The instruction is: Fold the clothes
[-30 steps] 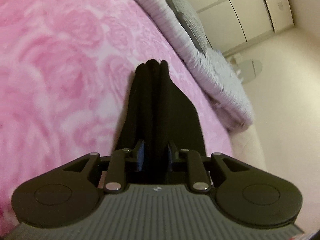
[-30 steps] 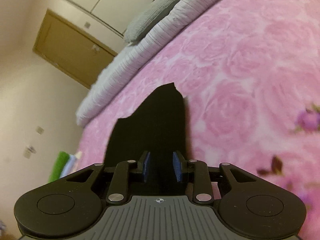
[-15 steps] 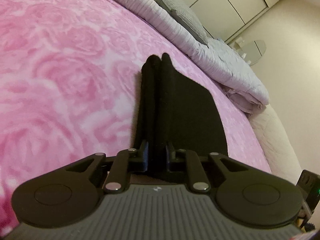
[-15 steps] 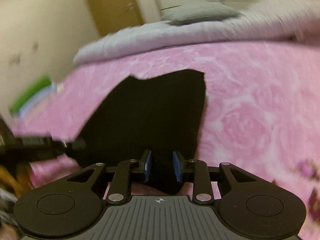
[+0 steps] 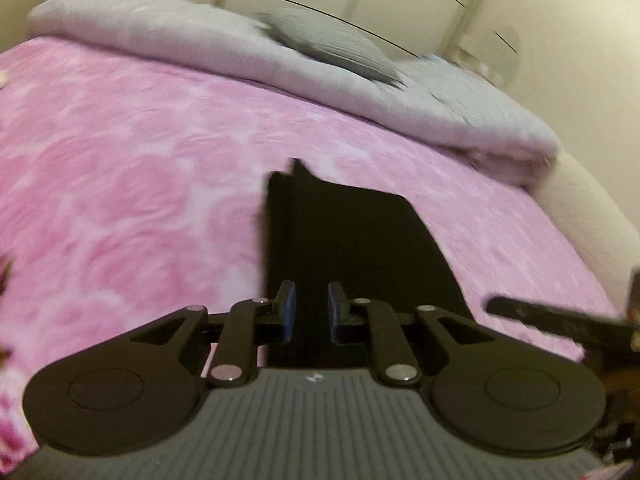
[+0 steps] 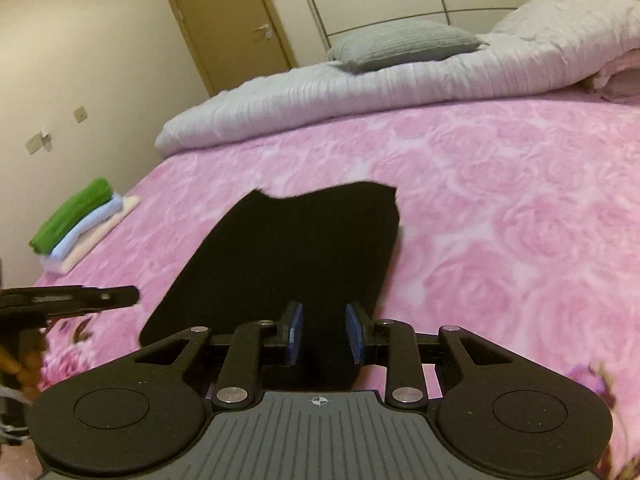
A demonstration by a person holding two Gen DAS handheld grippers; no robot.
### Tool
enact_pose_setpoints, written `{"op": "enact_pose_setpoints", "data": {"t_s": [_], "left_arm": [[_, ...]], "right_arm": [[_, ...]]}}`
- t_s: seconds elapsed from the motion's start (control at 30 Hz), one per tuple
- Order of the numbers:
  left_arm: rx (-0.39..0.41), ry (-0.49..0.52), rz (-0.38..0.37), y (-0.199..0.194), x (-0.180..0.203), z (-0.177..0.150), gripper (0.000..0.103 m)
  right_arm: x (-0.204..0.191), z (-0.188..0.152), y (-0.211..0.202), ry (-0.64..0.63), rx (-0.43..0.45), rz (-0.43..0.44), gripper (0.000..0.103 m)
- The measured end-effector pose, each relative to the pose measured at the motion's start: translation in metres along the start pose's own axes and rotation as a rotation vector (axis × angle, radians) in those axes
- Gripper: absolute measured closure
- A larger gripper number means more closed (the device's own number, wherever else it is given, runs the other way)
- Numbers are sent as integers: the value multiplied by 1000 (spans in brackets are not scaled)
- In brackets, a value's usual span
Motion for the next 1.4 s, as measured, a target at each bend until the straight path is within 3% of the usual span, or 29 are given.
{"op": "enact_pose_setpoints", "data": {"t_s": [0.17, 0.23, 0.33, 0.5, 0.63, 0.73, 0.8, 1.13, 1.33, 1.4], "left_arm": [[-111, 109, 46, 45, 6, -9, 91], [-117, 125, 55, 48, 4, -13, 94], [-111, 77, 28, 48, -8, -7, 94], [-52, 9, 5, 66, -35, 33, 84], [-22, -32, -39, 98, -51, 64, 79], [-31, -49, -57, 120, -59, 77, 77], [-42, -60, -62, 132, -63, 78, 77], [-24, -63, -53, 148, -67, 79, 79], [-94, -50, -85, 163, -70, 83, 77], [-94, -59, -95, 164, -71, 84, 88]], "right_arm": [[3, 9, 21, 1, -8, 29, 74], [4, 7, 34, -31, -56, 41, 74], [4, 13, 40, -97, -96, 49, 74], [38, 66, 50, 120, -55, 124, 73], [74, 97, 83, 281, -88, 87, 73], [97, 106, 98, 398, -97, 99, 62], [103, 111, 102, 431, -101, 125, 62], [100, 123, 129, 403, -190, 217, 62], [101, 127, 145, 398, -239, 237, 62], [102, 128, 144, 397, -246, 239, 62]]}}
Point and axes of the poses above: each gripper's, at about its wrist camera, not at the fingertips, and y roughly the way its jaws point, x to its right, z to its top, the point moved 3 cm from there along y, roughly the way its jaws point, and after that the axes turned 15 degrees about y, right-handed, at the moved point
